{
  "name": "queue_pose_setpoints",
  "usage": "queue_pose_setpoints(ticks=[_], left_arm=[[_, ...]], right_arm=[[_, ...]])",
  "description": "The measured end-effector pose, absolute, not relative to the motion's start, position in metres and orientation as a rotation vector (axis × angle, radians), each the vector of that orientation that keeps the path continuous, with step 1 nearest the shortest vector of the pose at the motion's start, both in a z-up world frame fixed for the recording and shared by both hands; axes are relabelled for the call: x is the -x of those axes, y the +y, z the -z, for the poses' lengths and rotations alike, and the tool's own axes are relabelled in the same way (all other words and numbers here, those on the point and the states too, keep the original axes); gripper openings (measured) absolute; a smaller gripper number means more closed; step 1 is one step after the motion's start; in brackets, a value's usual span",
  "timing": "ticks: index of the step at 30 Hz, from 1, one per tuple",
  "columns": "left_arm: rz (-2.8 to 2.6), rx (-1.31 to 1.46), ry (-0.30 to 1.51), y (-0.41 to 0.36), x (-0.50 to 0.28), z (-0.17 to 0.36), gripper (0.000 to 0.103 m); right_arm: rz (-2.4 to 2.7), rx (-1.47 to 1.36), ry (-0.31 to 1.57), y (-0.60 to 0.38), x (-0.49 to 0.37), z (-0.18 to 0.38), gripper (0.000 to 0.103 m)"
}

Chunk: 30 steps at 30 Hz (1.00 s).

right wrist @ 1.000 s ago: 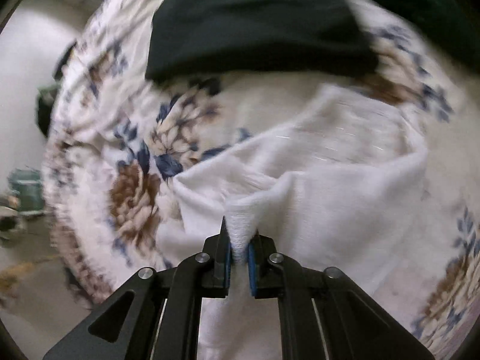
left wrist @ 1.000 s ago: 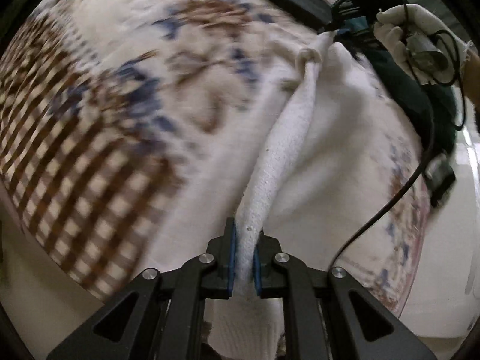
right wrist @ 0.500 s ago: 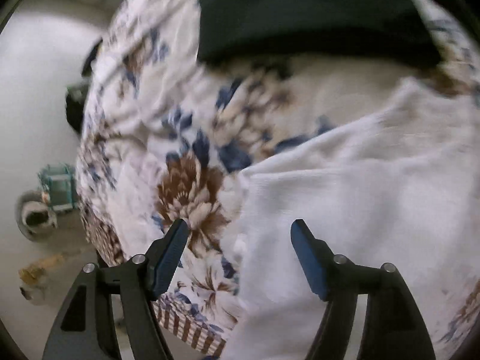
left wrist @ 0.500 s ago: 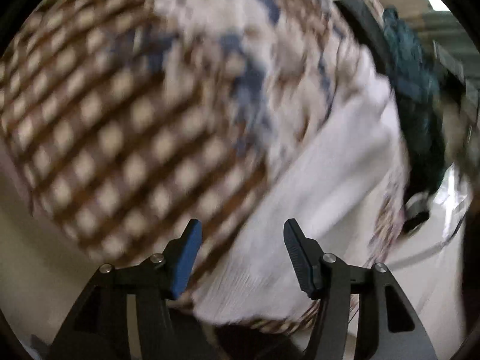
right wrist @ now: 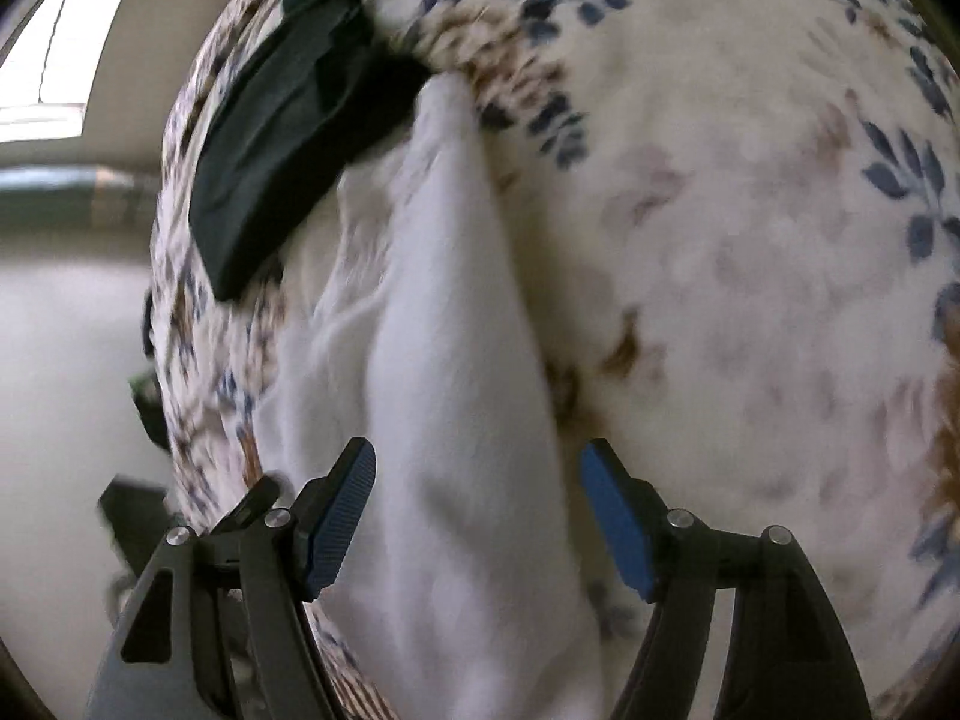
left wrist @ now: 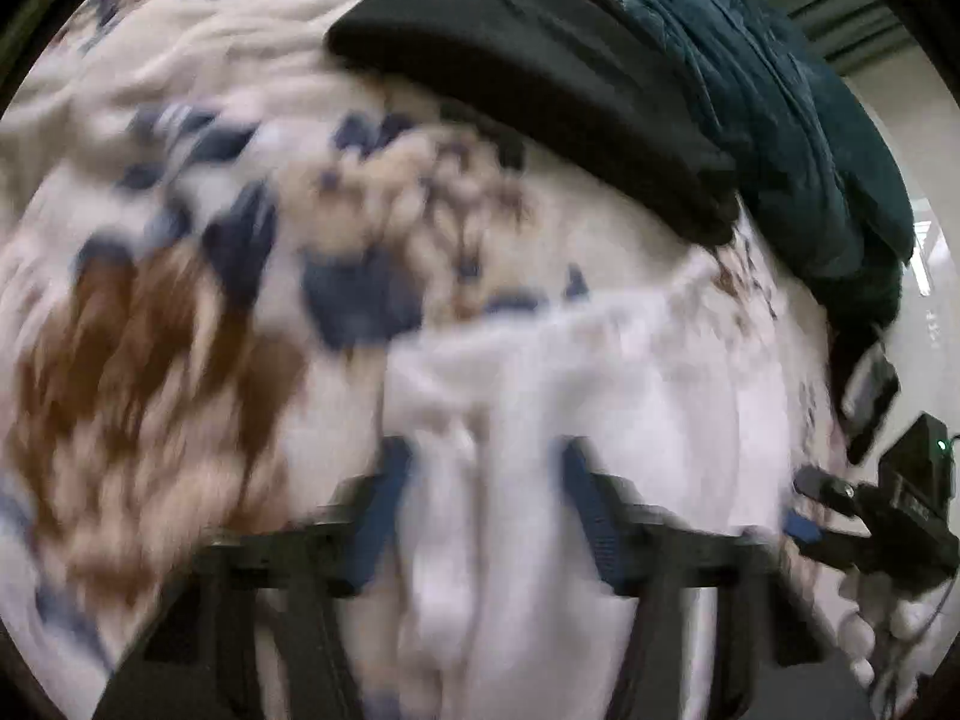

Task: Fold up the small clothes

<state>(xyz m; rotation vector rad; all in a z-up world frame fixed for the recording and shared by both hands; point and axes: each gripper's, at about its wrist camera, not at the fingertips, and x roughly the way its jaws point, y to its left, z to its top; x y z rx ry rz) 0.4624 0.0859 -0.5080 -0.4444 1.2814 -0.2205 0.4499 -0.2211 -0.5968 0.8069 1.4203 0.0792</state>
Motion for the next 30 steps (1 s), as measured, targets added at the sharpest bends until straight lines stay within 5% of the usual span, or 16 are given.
queue_pose_setpoints(ticks=[9,14,17,19,20,30], left_arm=[[0.053,0.401,1.238,0.121,-0.467,0.514,0.0],[0.08,0.534,1.224,0.152,-0.47,0.506,0.001],[0.192,0.511,1.247,0.145,-0.45,0.485,0.013],[0.277,0.508,1.264,0.138,-0.418,0.47,0.054],[0.297,0.516,1.275,0.135,-0.409,0.467,0.06],[0.334,0.558,1.623,0.125,-0.212,0.505,0.061]], right_arm=[[-0.116,-0.802,1.42,-0.226,-0.504,0.625,0.073],[-0.106,-0.745,1.483,-0.226,-0.512,0.626,0.073],[-0.161,-0.82,1.449,-0.24,-0.477,0.602,0.073],[-0.179,-0.848,1.462,-0.244,-0.439,0.588,0.073],[-0.183,-0.86,1.477,-0.245,-0.417,0.583,0.073],[-0.188,-0.87,1.74,-0.191,-0.219,0.595,0.073]])
